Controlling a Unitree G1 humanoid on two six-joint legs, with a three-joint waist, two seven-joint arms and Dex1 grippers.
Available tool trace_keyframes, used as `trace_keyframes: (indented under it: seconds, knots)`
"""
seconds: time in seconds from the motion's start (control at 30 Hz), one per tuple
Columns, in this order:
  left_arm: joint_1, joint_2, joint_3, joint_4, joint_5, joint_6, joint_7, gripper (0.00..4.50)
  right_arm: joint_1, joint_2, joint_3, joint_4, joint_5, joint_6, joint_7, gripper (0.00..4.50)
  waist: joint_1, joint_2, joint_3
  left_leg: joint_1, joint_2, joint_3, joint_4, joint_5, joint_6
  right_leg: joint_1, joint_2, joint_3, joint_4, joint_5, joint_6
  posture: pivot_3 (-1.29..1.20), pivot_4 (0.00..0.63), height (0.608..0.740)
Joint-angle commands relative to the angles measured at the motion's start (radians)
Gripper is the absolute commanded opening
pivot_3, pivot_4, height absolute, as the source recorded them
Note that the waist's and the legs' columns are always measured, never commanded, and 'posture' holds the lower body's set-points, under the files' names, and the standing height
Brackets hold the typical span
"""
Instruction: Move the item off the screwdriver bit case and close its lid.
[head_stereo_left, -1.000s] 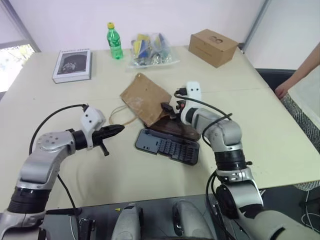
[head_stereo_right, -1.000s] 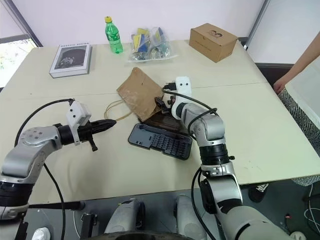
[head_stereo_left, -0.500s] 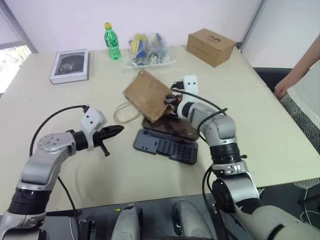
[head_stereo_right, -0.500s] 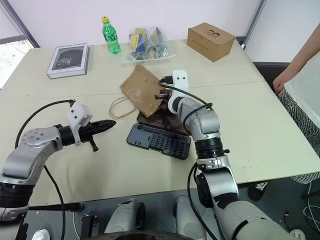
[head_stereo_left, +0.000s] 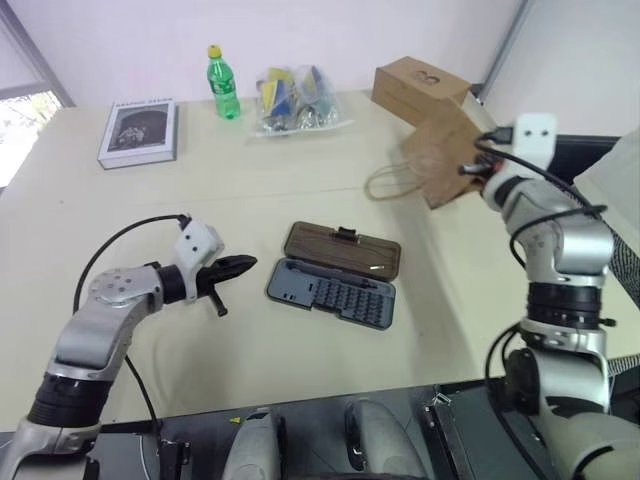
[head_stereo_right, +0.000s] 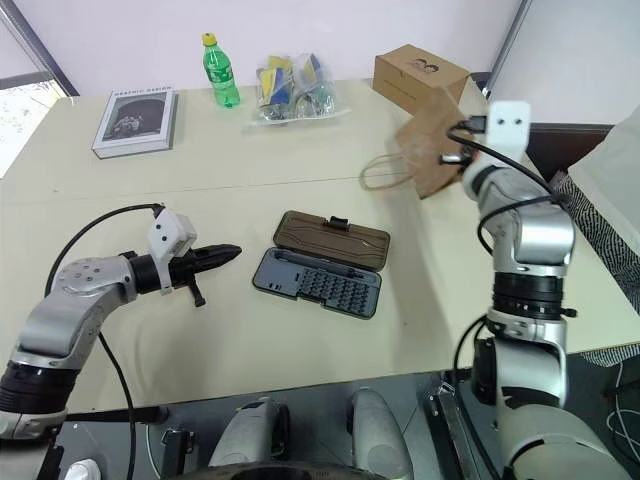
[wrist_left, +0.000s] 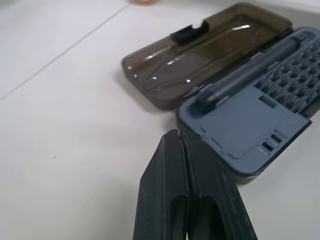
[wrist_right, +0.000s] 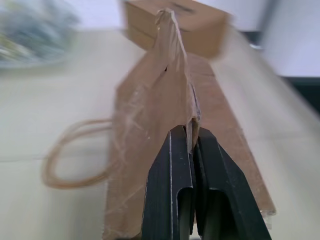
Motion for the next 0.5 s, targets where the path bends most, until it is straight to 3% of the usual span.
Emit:
trace_keyframes:
  seconds: [0.03,0.13,0.23,0.47,0.5]
  knots:
    - [-0.023,-0.002,0.0,-0.004,0.011,-0.024,-0.006,0.0,0.015,-0.007,-0.023,0.065,-0.013,-0.067,0.005,0.06,-0.004,0.0,0.0,0.0,0.0,0.001,0.0,0.0,0.0,0.0,0.0,0.001,0.0,0.0,0.0,0.0,0.15,0.74]
    - [-0.026,-0.005,0.001,-0.001,0.015,-0.024,-0.007,0.0,0.046,0.004,-0.02,0.097,-0.026,-0.094,0.001,0.06,-0.005,0.001,0.0,0.001,0.0,0.001,0.0,0.0,0.0,0.0,0.002,0.001,0.0,0.0,0.0,0.0,0.15,0.74]
    - [-0.025,-0.004,0.002,-0.006,0.017,-0.019,-0.007,0.0,0.06,0.008,-0.028,0.091,-0.024,-0.105,0.006,0.92,-0.001,0.001,0.0,0.001,0.0,0.0,0.0,0.0,0.0,0.0,0.002,0.001,0.0,0.0,0.0,0.0,0.15,0.74]
    - [-0.019,0.002,0.013,-0.009,0.016,-0.016,-0.015,0.0,0.11,-0.067,0.003,-0.047,-0.036,-0.068,0.077,4.31,0.003,0.001,0.001,0.0,0.0,0.0,0.0,0.0,0.0,0.0,0.001,0.001,0.0,0.0,0.0,0.0,0.15,0.74]
    - [-0.019,0.004,0.015,-0.008,0.016,-0.018,-0.017,0.0,0.126,-0.092,-0.005,-0.098,-0.031,-0.036,0.091,4.46,0.003,0.001,0.001,0.0,0.0,0.0,0.0,0.0,0.0,0.0,0.001,0.001,0.0,0.0,0.0,0.0,0.15,0.74]
